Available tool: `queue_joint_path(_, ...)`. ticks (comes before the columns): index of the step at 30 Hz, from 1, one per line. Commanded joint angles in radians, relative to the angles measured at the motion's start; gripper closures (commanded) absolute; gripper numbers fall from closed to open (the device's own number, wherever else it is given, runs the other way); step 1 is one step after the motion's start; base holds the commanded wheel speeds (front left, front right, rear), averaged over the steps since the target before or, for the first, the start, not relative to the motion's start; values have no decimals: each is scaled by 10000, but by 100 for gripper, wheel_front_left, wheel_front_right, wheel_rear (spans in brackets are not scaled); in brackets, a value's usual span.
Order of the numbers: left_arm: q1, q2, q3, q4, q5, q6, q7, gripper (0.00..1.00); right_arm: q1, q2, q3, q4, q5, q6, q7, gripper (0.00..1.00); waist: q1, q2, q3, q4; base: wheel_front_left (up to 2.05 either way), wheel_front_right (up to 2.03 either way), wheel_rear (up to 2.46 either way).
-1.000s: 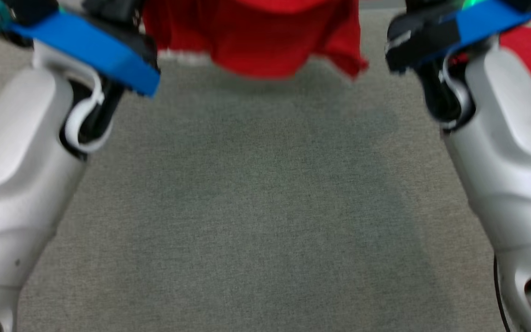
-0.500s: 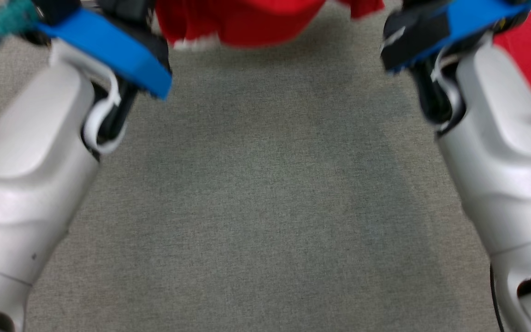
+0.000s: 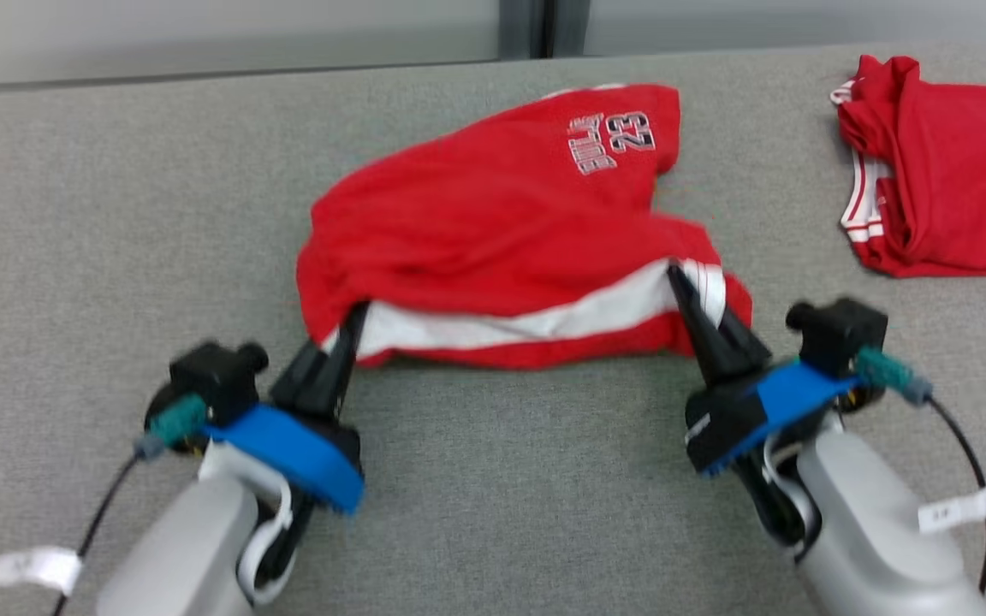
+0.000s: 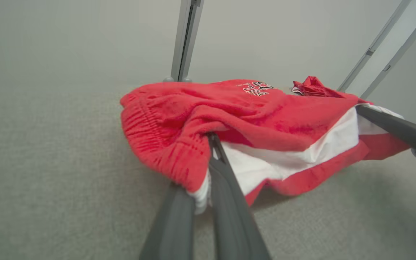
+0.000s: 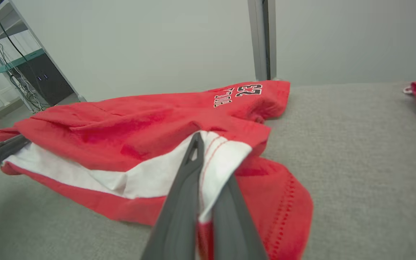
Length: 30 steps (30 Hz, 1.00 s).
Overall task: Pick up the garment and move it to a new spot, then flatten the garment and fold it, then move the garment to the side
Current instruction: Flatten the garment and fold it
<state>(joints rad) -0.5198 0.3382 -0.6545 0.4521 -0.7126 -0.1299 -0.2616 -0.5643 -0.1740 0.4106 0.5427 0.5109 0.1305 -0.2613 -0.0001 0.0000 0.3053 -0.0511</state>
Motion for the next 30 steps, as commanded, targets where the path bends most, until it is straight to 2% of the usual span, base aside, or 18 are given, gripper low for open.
queue_joint_path(1,769,-56,261,-176,223,-6,-42,100,746,-116,1,-196,77,6,-48,100,1,0,-236,-13,0,0,0)
queue_joint_path(6,2327,-164,286,-457,854,-6,-43,100,2298,-280,4,-535,94,6,-48,100,1,0,-740,165,0,0,0)
queue_joint_path(12,3343,-380,129,-448,992,-6,-43,100,3634,-195,-279,-688,-11,6,-48,100,1,0,-1170,283,0,0,0)
queue_joint_path(21,3643,-572,306,-294,1115,-6,-44,100,3861,12,-517,-647,-106,6,-48,100,1,0,-1525,225,0,0,0)
queue_joint_path(29,3650,-519,228,-180,1133,-6,-44,100,3884,7,-482,-294,-59,6,-43,100,1,0,-1673,291,0,0,0)
queue_joint_path(30,3640,-537,209,-118,1105,-6,-44,100,3870,-3,-420,-129,-12,6,30,86,1,0,-1689,303,0,0,0)
